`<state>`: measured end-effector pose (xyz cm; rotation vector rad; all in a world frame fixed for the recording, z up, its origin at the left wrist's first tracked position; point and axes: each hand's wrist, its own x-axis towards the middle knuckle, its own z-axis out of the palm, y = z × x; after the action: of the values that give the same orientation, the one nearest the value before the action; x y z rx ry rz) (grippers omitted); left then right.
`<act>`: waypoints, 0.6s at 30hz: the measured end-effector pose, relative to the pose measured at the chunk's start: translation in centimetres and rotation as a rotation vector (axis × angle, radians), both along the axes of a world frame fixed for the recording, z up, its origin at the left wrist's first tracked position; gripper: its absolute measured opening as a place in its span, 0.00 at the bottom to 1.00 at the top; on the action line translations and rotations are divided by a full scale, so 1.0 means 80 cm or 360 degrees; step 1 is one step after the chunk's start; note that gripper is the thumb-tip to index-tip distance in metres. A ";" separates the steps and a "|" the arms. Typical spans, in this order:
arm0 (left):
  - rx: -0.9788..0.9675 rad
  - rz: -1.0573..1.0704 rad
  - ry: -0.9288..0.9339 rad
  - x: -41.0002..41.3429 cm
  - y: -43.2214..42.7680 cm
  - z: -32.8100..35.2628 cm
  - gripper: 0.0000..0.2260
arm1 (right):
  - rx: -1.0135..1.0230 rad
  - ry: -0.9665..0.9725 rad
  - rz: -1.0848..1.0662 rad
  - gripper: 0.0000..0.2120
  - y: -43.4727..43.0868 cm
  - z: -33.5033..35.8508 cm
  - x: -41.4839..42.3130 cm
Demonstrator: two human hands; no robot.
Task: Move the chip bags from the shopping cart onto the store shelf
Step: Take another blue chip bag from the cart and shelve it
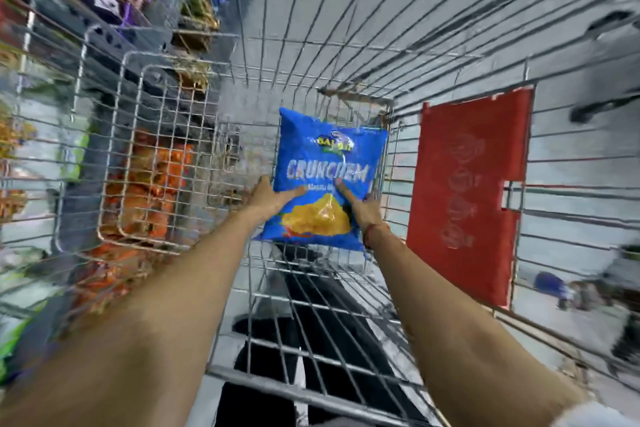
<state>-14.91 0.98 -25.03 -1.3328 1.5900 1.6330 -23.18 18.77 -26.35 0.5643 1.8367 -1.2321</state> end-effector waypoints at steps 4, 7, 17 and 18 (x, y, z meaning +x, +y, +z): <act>0.0137 0.0052 0.0023 0.000 -0.001 0.001 0.42 | -0.0026 0.0133 -0.0119 0.18 -0.007 0.003 -0.005; 0.0180 0.0078 -0.0038 -0.003 -0.006 0.024 0.37 | -0.0039 0.0166 -0.0167 0.12 -0.012 0.019 -0.009; 0.0134 0.0275 0.0214 0.016 -0.045 0.149 0.22 | -0.0323 0.0551 -0.0074 0.15 -0.065 0.137 -0.001; 0.0090 0.0288 0.0260 0.020 -0.049 0.165 0.22 | -0.0357 0.0593 -0.0046 0.17 -0.073 0.153 0.001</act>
<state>-13.30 -2.93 -11.80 -1.3785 1.5387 1.9251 -23.09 12.97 -14.10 0.2478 1.9574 -1.6223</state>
